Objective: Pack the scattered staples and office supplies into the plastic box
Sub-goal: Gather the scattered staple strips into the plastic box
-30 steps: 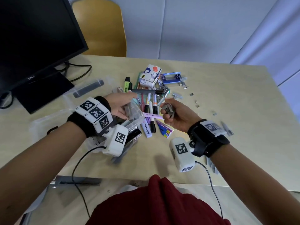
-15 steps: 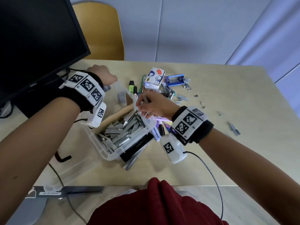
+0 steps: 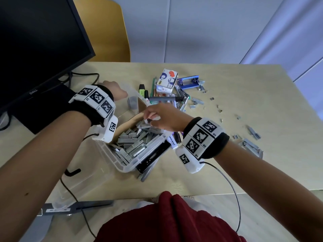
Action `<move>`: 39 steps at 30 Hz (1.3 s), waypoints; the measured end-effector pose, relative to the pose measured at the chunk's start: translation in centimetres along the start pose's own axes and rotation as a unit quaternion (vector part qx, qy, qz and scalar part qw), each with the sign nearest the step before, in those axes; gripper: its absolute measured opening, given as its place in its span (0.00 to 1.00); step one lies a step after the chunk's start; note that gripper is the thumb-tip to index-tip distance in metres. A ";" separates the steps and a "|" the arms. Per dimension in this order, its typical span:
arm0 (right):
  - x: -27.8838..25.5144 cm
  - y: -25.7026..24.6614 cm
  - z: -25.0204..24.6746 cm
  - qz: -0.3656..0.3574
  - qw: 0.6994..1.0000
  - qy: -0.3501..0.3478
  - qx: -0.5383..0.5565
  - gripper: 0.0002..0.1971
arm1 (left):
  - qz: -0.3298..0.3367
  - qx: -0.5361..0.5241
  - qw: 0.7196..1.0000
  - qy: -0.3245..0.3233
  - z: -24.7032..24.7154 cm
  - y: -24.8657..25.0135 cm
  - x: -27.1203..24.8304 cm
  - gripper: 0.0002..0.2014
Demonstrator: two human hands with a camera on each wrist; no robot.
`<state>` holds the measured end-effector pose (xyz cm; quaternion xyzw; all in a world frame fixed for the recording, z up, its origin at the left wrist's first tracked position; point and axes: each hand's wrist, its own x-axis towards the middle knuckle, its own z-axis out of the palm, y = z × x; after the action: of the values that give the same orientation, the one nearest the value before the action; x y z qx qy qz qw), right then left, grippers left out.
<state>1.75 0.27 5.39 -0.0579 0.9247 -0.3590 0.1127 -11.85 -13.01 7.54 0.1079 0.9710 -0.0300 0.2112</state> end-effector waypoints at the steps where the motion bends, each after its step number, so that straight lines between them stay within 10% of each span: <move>1: -0.3 0.2 0.1 0.001 1.000 0.007 0.010 0.10 | 0.002 -0.008 1.000 0.002 0.0 0.2 -0.2 0.25; 14: -8.0 9.7 -3.8 0.157 0.956 0.207 0.137 0.09 | 0.233 -0.243 0.940 0.053 -0.5 12.6 -6.9 0.07; 27: -5.3 22.3 -10.6 0.220 0.974 0.054 -0.013 0.11 | 0.116 -0.236 0.962 -0.075 7.8 24.9 0.7 0.10; 39: 4.8 27.3 -14.6 0.205 0.973 0.018 -0.106 0.20 | 0.083 -0.166 0.976 0.116 6.2 28.1 9.7 0.23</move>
<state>-7.27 28.97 -3.42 0.1275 0.9514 -0.2296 0.1607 -11.75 15.64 -2.47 0.1539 0.9681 0.1619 0.1137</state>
